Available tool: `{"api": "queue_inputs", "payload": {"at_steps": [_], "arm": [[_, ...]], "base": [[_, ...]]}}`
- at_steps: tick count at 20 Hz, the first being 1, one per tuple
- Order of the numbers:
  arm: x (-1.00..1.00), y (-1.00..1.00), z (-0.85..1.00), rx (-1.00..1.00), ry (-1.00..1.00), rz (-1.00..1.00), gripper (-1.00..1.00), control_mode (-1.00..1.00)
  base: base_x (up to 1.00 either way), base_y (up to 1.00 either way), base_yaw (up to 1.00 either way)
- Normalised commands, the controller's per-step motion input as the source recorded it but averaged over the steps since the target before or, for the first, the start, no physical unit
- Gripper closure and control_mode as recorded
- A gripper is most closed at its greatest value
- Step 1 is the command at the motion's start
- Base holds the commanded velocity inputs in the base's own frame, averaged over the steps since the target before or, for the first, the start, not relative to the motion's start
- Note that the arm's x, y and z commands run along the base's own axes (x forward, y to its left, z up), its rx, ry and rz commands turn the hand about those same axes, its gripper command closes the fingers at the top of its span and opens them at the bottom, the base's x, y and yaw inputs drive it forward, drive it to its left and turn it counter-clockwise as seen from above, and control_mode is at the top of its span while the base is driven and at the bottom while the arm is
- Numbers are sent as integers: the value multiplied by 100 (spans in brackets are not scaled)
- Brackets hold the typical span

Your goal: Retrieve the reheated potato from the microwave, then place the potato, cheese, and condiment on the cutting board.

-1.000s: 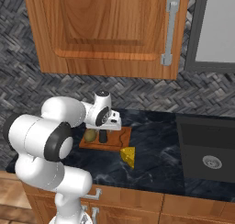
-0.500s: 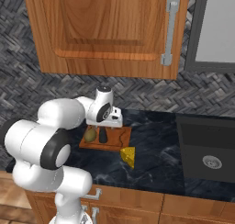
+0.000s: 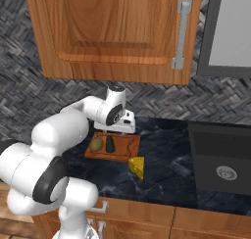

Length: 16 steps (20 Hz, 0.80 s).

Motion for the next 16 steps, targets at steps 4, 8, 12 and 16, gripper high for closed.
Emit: {"api": "queue_inputs", "payload": {"at_steps": [4,8,12,16], "arm": [[-61,-44,19,0,0,0,-100,-100],[-58,-51,2,0,0,0,-100,-100],[-43,-52,-5,0,-4,0,-100,-100],[-17,-43,-7,-1,-4,1,-100,-100]], "base": [[0,0,0],[0,0,0],[0,0,0],[0,0,0]]}}
